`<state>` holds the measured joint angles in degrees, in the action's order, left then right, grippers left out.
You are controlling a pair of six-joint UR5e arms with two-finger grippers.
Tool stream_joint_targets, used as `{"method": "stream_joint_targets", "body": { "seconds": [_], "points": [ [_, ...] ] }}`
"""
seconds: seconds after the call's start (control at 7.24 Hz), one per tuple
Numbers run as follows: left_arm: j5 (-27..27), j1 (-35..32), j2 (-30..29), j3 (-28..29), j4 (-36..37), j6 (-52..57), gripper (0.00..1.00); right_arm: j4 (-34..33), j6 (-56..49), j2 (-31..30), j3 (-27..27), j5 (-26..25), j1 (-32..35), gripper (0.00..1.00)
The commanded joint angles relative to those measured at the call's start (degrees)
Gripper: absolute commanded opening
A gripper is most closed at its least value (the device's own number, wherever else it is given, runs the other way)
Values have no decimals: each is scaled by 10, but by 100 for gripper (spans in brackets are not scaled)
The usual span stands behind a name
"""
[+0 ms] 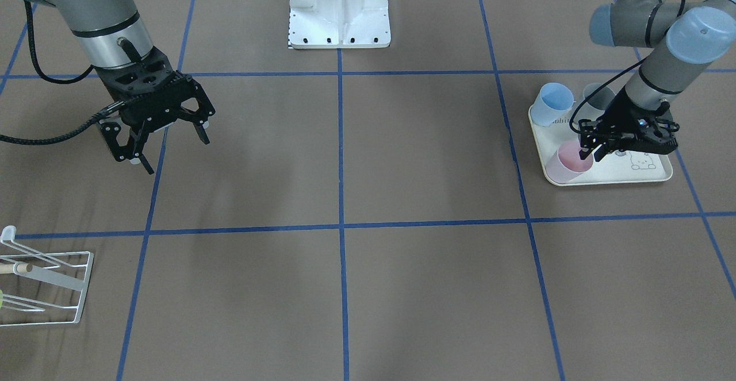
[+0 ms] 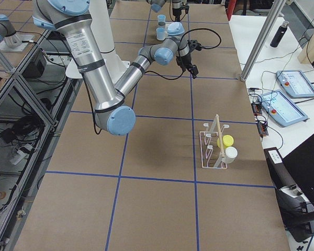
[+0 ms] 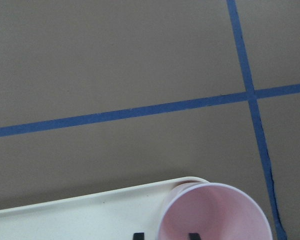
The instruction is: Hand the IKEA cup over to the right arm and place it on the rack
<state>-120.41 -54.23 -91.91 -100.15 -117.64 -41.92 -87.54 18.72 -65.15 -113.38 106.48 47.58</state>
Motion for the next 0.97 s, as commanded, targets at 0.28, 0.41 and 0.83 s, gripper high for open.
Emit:
{"method": "stream_joint_targets", "body": {
  "seconds": [0.28,0.41,0.83],
  "points": [
    [-6,1,1,0,0,-1,0,0,0,-1,0,0,-1,100],
    [-7,1,1,-4,5,0,0,2,-1,-2,1,-2,-2,100],
    [-25,-37,-2,-37,18,0,0,110,-1,-2,23,-4,-21,100]
  ]
}}
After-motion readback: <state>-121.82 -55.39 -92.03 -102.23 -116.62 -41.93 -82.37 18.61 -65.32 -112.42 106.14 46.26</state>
